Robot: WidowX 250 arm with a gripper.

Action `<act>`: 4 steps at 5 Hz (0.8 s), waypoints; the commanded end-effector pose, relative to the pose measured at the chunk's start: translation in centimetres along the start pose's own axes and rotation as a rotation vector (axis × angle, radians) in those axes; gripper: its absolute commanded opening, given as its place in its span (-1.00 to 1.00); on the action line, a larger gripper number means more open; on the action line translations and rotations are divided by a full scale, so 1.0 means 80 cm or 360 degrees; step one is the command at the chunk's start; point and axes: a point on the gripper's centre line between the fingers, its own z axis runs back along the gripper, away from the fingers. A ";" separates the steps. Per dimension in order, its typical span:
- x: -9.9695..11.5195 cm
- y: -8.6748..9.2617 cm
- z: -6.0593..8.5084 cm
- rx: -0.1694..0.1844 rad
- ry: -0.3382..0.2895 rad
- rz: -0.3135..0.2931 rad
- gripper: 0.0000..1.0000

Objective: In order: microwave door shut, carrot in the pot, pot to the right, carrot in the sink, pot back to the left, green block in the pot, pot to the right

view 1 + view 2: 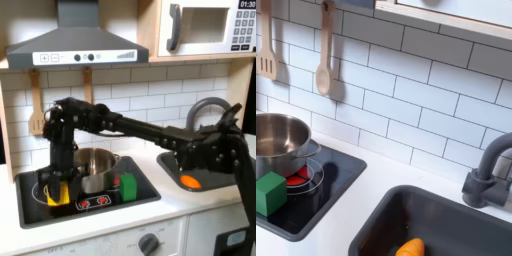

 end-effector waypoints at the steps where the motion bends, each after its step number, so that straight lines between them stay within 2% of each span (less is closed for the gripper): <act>1: -0.012 0.008 0.019 0.0025 -0.0006 0.0052 -1.00; 2: -0.014 0.003 0.030 -0.0012 -0.0055 0.0057 -1.00; 3: -0.018 0.006 0.060 0.0031 -0.0110 0.0071 -1.00; 4: -0.011 -0.006 0.064 -0.0030 -0.0145 0.0044 -1.00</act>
